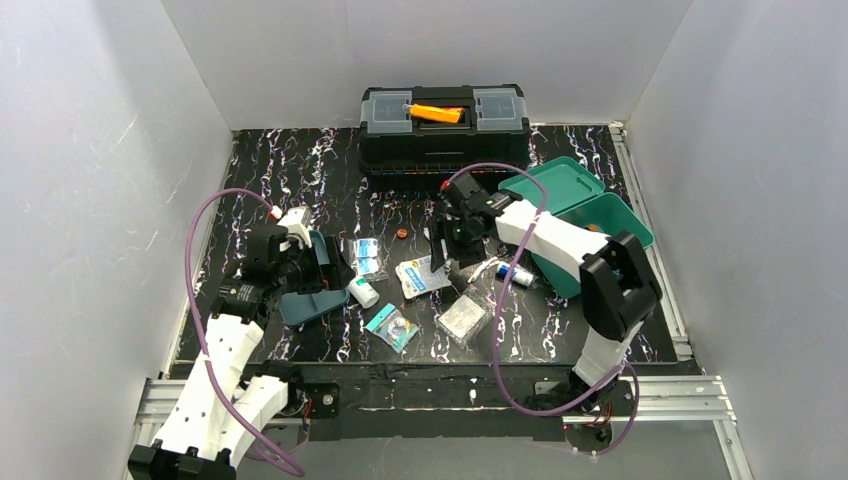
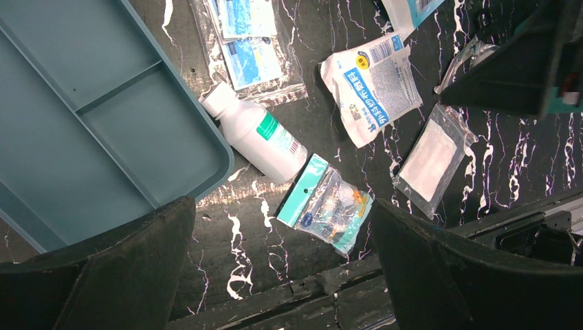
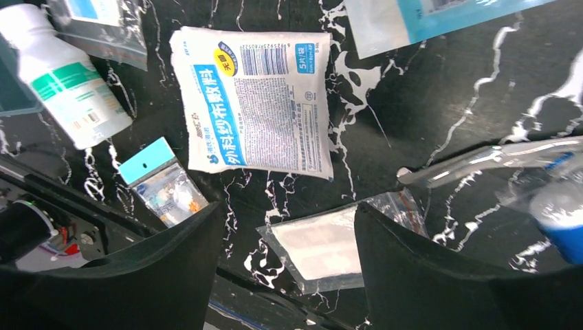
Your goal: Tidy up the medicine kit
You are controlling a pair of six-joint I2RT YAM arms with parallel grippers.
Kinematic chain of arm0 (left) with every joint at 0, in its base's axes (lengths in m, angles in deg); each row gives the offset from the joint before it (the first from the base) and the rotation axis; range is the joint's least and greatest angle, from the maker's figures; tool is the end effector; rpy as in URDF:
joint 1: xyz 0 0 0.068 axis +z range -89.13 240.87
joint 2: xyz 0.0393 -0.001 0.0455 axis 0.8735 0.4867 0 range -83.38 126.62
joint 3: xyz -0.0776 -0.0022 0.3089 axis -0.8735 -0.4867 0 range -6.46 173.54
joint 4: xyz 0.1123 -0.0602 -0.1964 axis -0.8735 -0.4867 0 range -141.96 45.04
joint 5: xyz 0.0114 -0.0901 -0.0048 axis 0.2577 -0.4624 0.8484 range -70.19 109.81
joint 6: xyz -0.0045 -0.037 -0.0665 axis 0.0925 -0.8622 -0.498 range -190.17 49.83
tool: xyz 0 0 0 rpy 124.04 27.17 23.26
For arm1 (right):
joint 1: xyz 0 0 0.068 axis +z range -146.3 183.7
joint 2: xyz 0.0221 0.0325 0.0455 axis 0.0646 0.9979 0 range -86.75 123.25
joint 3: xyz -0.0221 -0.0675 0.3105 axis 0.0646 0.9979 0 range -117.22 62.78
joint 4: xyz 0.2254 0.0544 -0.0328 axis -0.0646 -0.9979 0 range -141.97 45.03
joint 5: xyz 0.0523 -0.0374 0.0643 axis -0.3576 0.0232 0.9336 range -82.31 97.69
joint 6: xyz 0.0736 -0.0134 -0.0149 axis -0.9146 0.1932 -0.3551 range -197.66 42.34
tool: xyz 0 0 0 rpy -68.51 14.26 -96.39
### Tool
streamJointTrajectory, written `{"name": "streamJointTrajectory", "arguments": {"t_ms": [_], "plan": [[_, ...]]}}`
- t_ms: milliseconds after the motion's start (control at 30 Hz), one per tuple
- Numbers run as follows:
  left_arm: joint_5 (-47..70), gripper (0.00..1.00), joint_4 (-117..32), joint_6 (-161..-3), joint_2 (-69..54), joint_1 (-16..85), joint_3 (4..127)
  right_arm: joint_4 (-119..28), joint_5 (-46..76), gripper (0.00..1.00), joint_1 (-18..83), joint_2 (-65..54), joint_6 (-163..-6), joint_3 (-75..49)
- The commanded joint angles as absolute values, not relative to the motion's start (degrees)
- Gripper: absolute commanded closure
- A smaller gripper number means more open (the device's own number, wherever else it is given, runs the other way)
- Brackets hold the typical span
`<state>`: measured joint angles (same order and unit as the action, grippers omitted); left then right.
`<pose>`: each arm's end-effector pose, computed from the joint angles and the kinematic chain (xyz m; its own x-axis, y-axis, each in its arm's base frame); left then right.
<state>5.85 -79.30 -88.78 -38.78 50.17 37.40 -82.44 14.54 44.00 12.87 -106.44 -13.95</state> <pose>0.1217 -0.0390 0.3106 -0.6546 -0.1915 -0.7313 0.1744 0.9030 -0.3926 0.2712 0.2401 0.2714 -0.9119 -0.1465 -0.3834 -0.2831 0.9009 0.3291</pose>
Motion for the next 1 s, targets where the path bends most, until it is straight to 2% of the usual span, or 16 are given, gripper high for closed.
{"name": "streamJointTrajectory", "arguments": {"t_ms": [0, 400, 733, 967], "plan": [[5.22, 0.01, -79.5, -88.58, -38.55, 50.24, 37.46, -80.71, 13.92, 0.24, 45.87, 17.04, -107.08, -17.0], [4.98, 0.0, -79.41, -88.54, -38.69, 50.26, 37.4, -76.9, 9.15, 0.24, 46.58, 22.56, -108.72, -18.24], [4.79, 0.01, -79.42, -88.57, -38.86, 50.24, 37.4, -75.73, 4.99, 0.29, 48.49, 25.99, -108.65, -19.15], [4.68, 0.0, -79.32, -88.58, -39.04, 50.25, 37.39, -76.47, 1.74, 0.43, 50.97, 27.01, -107.3, -18.35]]}}
